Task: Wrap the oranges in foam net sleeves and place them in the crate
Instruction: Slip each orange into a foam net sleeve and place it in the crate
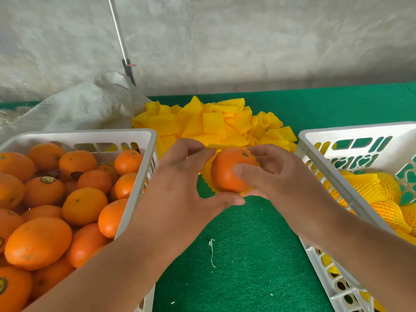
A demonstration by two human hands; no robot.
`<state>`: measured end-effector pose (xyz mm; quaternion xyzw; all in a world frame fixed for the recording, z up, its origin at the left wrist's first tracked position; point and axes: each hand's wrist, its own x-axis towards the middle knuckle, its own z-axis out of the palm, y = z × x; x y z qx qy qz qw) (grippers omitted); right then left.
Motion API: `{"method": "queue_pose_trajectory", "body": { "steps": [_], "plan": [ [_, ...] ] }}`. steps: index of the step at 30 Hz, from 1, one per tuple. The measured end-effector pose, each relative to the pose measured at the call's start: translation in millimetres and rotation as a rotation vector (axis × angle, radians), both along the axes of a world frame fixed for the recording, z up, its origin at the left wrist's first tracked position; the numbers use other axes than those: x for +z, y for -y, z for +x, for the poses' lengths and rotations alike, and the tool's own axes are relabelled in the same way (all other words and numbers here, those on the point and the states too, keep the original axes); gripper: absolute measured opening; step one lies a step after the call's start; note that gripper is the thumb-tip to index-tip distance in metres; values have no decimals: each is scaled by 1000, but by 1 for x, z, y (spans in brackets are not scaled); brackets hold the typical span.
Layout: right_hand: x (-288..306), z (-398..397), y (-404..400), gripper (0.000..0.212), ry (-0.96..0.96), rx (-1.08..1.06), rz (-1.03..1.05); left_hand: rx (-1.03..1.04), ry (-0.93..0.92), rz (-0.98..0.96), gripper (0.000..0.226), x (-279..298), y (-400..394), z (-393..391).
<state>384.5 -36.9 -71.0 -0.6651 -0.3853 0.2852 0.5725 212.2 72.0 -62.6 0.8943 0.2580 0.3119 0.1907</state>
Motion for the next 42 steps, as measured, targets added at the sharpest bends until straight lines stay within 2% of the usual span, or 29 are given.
{"method": "queue_pose_trajectory", "body": {
  "steps": [4, 6, 9, 12, 14, 18, 20, 25, 29, 31, 34, 37, 40, 42],
  "plan": [
    [1, 6, -1, 47, -140, -21, 33, -18, -312, 85, 95, 5, -3, -2],
    [1, 9, -2, 41, -169, -8, 38, 2, -369, 80, 83, 3, -2, -1],
    [-1, 10, -3, 46, -112, -17, 20, 8, -272, 60, 52, 1, 1, 0],
    [-3, 7, -1, 57, 83, -42, -40, 15, -133, 55, 26, -1, 4, 0],
    [-3, 4, 0, 60, 197, -35, -91, 32, -52, 87, 21, -2, 4, 0],
    [-6, 6, 1, 61, 243, -54, -116, -16, 70, 188, 16, 0, 7, 0],
    [-6, 5, 1, 64, 283, -60, -130, -65, 70, 220, 18, 1, 10, 0],
    [-3, 2, 2, 34, 280, -46, -72, -199, 18, 281, 15, -2, 11, -1],
    [-4, 8, 2, 42, 244, -93, -69, -227, 54, 171, 16, -2, 15, -3],
    [-4, 8, 2, 43, 220, -76, -60, -131, 85, 86, 23, -4, 14, -2],
    [-3, 7, 3, 47, 197, 12, -61, 3, -16, 154, 67, -8, 6, -1],
    [0, 6, 4, 52, 242, 80, -98, 24, -186, 234, 105, -11, -1, -2],
    [1, 4, 4, 45, 164, 139, -47, -61, -293, 154, 123, -17, -1, 0],
    [0, 1, 4, 50, 101, 163, -56, -93, -277, 90, 122, -22, -1, 1]
  ]
}}
